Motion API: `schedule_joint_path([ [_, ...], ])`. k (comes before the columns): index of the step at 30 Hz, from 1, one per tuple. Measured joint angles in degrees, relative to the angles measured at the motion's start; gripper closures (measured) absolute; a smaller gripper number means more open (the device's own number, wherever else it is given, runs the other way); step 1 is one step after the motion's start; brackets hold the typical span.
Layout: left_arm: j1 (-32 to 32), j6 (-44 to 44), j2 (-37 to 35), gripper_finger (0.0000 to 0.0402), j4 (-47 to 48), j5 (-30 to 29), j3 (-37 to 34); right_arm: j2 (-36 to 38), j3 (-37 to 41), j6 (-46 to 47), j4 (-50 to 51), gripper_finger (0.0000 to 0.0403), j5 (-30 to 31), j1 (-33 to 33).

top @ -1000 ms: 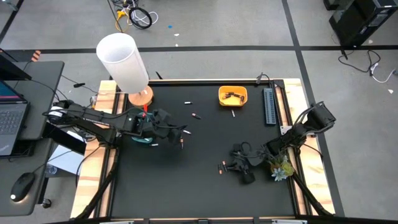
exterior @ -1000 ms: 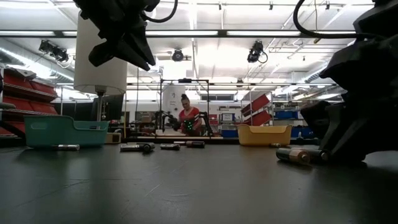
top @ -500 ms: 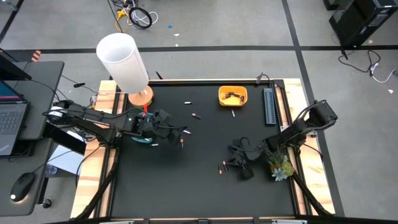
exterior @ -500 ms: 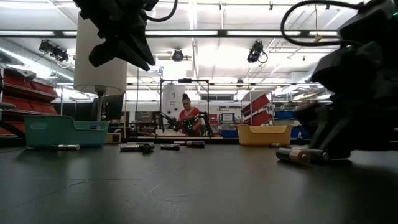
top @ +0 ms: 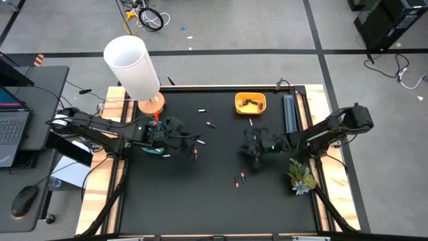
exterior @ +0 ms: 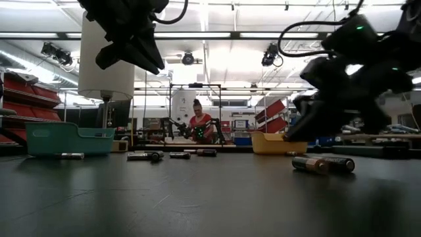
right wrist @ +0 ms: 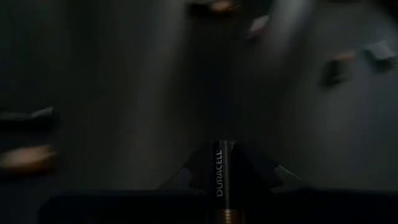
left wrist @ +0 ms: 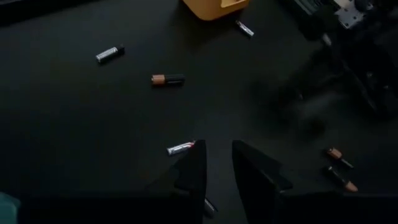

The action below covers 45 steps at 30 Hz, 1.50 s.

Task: Sort batteries
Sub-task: Put the black battery into the yellow bin, then put the silver battery into the green bin

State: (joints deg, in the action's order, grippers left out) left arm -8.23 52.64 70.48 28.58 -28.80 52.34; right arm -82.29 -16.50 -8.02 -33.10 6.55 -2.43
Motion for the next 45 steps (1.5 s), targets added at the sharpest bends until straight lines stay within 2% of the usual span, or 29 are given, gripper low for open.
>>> schedule_joint_path([
  [5,0.0,0.0,0.0,0.0312,-0.8,-0.4,0.0,4.2,-2.0,-7.0,1.0,0.0354,0.0,10.4],
  [11,0.0,0.1,0.0,0.0312,-2.3,-0.5,0.0,6.1,-6.8,-9.7,6.2,0.0354,-0.8,24.4],
  [17,0.0,0.1,0.0,0.0312,-2.2,-0.5,0.0,3.4,-13.7,-10.0,15.9,0.0354,-7.4,36.7],
  [21,0.0,0.1,0.0,0.0312,-2.3,-0.5,0.0,0.2,-17.2,-9.0,19.7,0.0354,-12.0,42.3],
  [26,0.0,0.1,0.0,0.0312,-2.3,-0.5,0.0,-3.6,-20.7,-6.7,23.1,0.0354,-14.1,45.6],
  [33,0.0,0.1,0.0,0.0312,-2.5,-0.5,0.0,-6.5,-22.9,-3.6,26.3,0.0348,-15.7,46.6],
  [41,0.0,0.1,0.0,0.0312,-3.6,-0.5,0.0,-6.5,-23.0,-3.1,27.2,0.0274,-15.2,46.6],
  [45,0.0,0.1,0.0,0.0312,-4.0,-0.5,0.0,-6.5,-23.0,-2.8,27.2,0.0257,-15.2,46.6],
])
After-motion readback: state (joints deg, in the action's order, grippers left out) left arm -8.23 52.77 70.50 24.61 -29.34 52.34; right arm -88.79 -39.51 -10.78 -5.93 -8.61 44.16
